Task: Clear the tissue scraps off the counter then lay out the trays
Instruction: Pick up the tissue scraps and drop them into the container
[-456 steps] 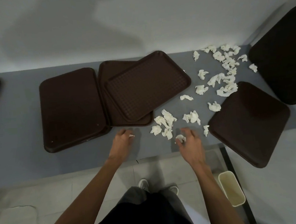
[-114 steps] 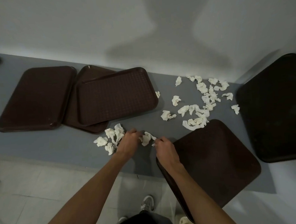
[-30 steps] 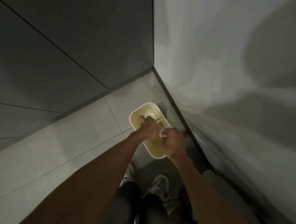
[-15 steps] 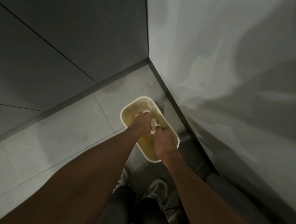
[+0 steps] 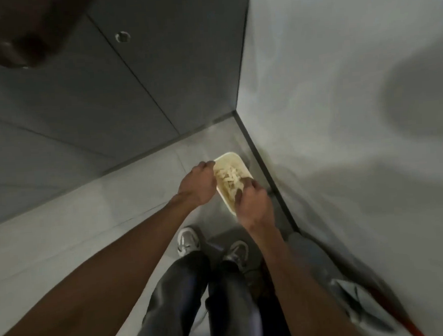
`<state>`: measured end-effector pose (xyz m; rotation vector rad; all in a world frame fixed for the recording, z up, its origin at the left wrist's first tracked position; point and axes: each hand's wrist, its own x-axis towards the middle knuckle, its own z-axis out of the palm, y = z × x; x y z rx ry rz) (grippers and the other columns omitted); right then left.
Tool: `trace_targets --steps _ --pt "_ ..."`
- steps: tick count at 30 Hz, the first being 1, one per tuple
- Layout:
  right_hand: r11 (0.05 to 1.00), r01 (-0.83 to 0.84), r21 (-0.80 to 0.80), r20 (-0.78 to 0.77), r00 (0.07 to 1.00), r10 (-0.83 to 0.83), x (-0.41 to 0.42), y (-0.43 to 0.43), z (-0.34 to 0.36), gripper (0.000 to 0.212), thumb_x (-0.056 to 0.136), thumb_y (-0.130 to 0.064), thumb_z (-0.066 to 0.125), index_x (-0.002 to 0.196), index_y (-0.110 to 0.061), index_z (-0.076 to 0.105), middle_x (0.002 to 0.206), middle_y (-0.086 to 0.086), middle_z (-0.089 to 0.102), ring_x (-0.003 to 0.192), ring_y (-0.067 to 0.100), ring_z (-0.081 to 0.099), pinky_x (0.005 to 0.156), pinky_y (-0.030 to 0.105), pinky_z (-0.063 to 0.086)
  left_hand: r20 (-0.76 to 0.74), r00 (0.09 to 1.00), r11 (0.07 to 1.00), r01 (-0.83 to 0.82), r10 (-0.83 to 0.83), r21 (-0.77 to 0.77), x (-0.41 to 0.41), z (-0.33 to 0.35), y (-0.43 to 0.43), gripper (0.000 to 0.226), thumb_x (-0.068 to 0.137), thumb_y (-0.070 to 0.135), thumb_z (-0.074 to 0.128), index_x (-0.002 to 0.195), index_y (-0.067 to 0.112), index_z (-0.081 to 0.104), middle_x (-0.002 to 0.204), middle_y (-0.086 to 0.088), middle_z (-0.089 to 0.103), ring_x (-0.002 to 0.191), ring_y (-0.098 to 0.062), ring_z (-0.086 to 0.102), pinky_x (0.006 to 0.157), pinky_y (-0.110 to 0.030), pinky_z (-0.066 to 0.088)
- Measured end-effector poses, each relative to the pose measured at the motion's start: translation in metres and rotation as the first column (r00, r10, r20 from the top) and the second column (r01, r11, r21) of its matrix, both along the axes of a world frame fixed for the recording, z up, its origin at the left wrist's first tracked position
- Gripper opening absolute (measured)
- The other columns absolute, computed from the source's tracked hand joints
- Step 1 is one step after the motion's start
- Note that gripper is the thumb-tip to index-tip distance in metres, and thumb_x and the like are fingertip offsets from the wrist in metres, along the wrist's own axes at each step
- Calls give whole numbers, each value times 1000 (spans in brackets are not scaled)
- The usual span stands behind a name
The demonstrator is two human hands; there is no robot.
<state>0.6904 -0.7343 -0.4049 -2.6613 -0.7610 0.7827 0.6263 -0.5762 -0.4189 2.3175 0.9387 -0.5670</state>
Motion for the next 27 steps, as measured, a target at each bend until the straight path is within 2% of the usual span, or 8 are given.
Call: trace_targets --steps 3,7,14,20,27 --pt "998 18 57 37 999 -20 -16 9 86 41 101 -29 53 137 -10 57 131 14 65 106 37 68 85 44 58 45 998 998 -53 52 17 -29 84 1 51 102 25 48 151 17 40 149 -11 48 132 -34 51 105 -47 49" --pt "988 -48 149 139 990 27 -36 29 187 37 102 -33 55 134 -16 57 131 8 67 112 29 66 89 41 58 124 986 991 -118 110 61 -65 179 12 56 102 29 49 155 17 36 154 -9 46 135 -31 50 109 -44 46" --pt "957 -129 260 152 984 92 -78 86 323 40 104 -40 52 142 -27 52 139 0 62 121 24 62 97 44 56 253 924 944 -318 288 88 -137 314 54 54 103 30 51 153 17 39 150 -9 51 136 -30 48 110 -45 46" --pt "915 -247 319 167 965 202 -125 146 407 39 107 -41 49 143 -27 52 141 -2 60 128 18 57 106 38 50 344 831 871 -486 437 68 -198 399 97 49 103 29 53 149 16 43 146 -10 54 132 -32 51 105 -46 48" --pt "847 -370 383 207 928 311 -167 209 450 39 107 -45 48 140 -27 57 134 -2 65 121 17 60 98 36 52 450 700 769 -638 555 44 -263 456 147 45 102 23 54 147 19 48 145 -7 55 129 -31 54 100 -47 50"
